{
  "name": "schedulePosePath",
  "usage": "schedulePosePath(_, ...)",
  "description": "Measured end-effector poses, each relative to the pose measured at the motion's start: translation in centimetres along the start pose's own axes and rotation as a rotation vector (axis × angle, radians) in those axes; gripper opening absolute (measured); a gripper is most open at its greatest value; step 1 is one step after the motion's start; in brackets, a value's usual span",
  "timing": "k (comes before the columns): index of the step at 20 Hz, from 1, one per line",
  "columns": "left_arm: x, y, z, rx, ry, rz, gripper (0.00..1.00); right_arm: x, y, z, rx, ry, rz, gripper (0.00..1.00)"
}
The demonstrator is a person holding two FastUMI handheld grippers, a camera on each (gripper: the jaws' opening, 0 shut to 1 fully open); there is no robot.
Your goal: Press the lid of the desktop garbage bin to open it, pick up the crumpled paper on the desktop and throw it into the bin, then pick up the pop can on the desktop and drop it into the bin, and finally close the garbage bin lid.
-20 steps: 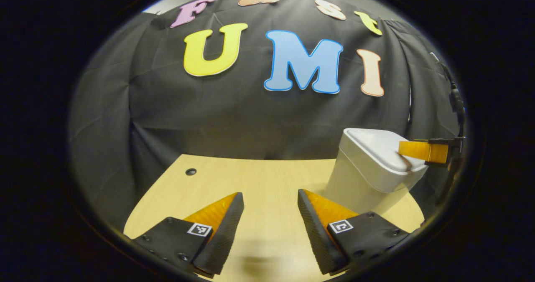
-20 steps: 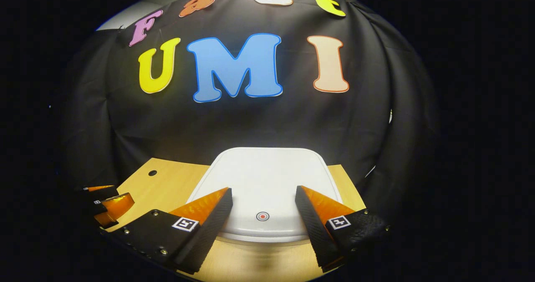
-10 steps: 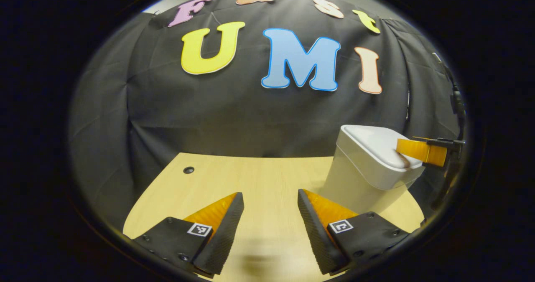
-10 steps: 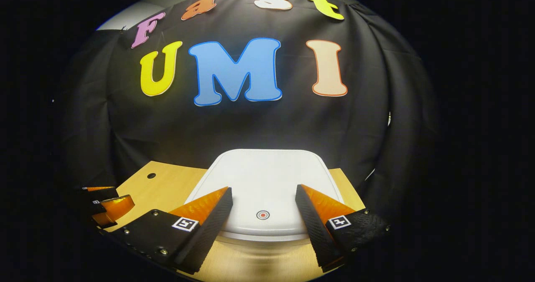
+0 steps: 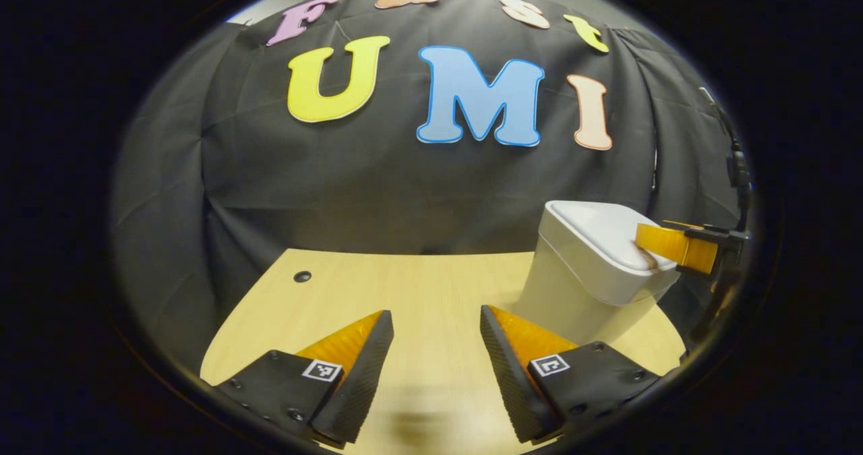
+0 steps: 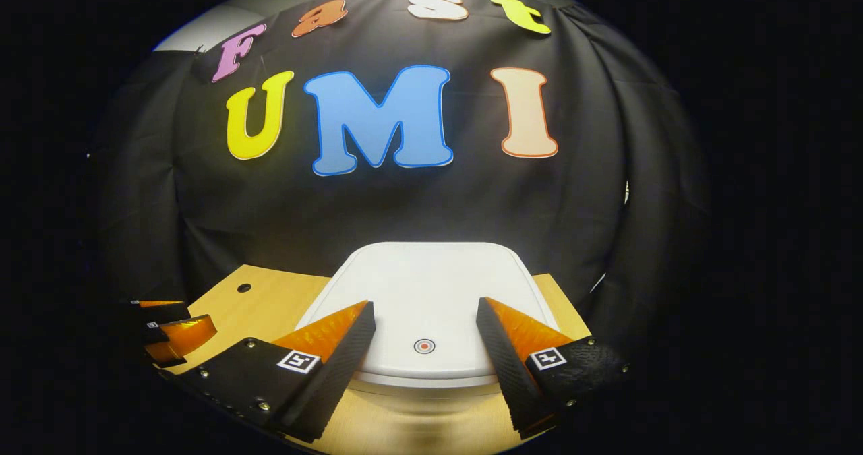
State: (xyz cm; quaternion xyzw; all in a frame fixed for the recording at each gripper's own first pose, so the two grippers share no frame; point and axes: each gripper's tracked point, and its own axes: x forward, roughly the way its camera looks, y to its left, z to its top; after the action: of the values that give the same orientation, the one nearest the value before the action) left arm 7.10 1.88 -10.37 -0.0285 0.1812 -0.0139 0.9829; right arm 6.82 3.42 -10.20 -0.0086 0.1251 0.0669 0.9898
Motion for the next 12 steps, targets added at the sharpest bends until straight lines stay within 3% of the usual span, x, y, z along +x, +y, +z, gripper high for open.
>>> schedulePosePath(1,-0.1,0.0,0.1,0.004,-0.004,0.0,0.87,0.0,0.0,0.2,0.005,-0.005,0.0,0.97)
schedulePosePath(7,-0.6,-0.2,2.4,0.004,-0.058,0.004,0.86,0.0,0.0,0.3,0.008,-0.007,0.002,0.96)
schedulePosePath(8,-0.6,-0.2,3.0,0.009,-0.071,0.006,0.91,0.0,-0.1,0.5,0.013,-0.004,0.001,0.96)
schedulePosePath(12,-2.1,0.1,7.0,0.013,-0.18,0.024,0.83,-0.9,-0.6,2.4,0.032,-0.062,-0.017,0.96)
